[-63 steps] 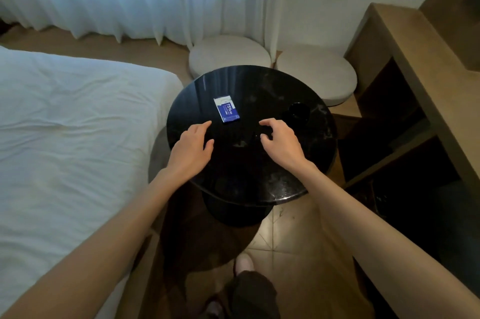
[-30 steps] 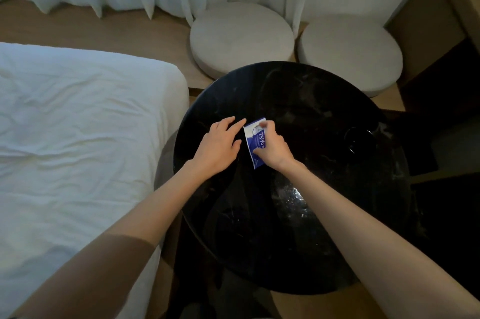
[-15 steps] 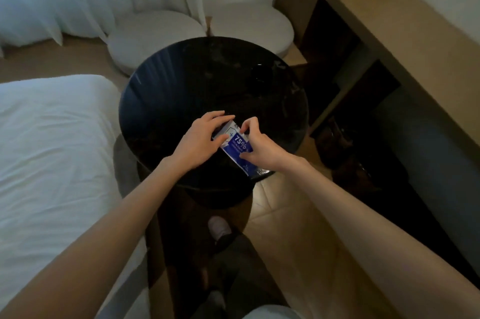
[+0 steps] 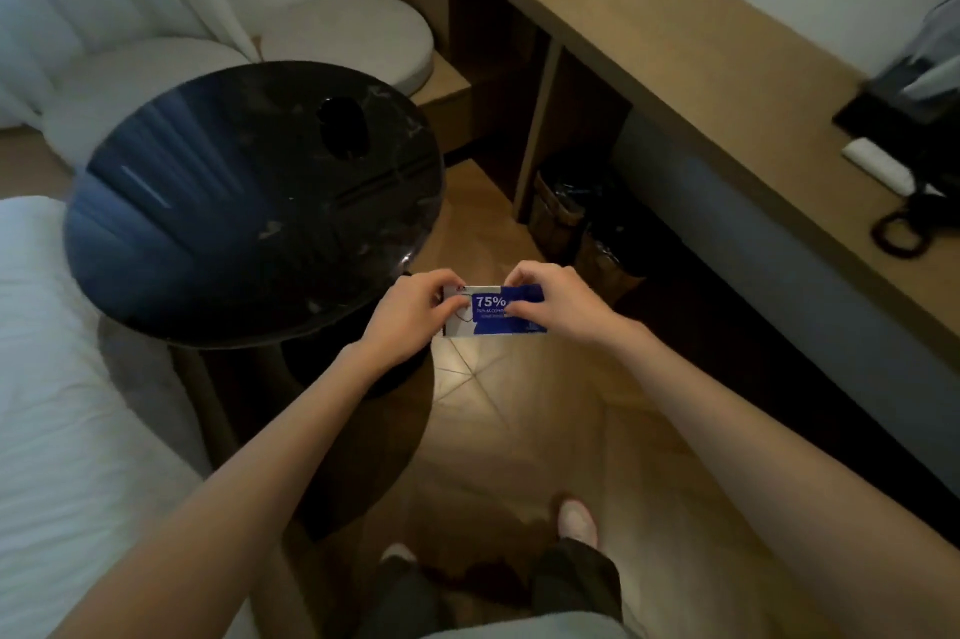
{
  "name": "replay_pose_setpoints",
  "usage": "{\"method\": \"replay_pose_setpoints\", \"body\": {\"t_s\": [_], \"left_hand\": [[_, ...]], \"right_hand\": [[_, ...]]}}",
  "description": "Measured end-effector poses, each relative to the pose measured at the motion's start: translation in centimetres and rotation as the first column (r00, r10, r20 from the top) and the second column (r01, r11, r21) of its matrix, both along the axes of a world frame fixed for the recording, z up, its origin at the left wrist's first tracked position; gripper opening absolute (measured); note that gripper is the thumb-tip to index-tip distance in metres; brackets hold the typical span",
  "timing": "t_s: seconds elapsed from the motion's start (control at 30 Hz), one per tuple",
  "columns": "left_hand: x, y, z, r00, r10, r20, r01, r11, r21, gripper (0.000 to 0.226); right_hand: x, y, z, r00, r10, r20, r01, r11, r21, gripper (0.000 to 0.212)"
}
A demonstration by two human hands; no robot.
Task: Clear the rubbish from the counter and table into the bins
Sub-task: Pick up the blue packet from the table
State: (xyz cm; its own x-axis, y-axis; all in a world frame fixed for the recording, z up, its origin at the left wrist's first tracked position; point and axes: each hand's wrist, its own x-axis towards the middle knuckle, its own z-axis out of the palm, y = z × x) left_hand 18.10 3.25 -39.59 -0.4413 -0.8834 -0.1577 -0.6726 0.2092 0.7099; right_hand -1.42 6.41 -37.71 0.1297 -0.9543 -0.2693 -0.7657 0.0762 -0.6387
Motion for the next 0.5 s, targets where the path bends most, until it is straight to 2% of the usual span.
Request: {"method": "replay_pose_setpoints", "body": {"t_s": [0.27,0.5], "left_hand": [[-14.6,1.0,-1.0,0.987,0.127,-0.099,-0.123,0.992,0.040,0.018],[-24.8,-0.1,-3.4,0.939,0.310,-0.146,-0.290,0.946,0.143,0.021]], "right_hand": [[-15.3,0.7,-0.2,0.987,-0.145,0.075,0.149,0.988,-0.046,0.026],[-24.8,-0.2,-1.2,0.950,-0.273,0.150,0.274,0.962,0.013,0.032]]}}
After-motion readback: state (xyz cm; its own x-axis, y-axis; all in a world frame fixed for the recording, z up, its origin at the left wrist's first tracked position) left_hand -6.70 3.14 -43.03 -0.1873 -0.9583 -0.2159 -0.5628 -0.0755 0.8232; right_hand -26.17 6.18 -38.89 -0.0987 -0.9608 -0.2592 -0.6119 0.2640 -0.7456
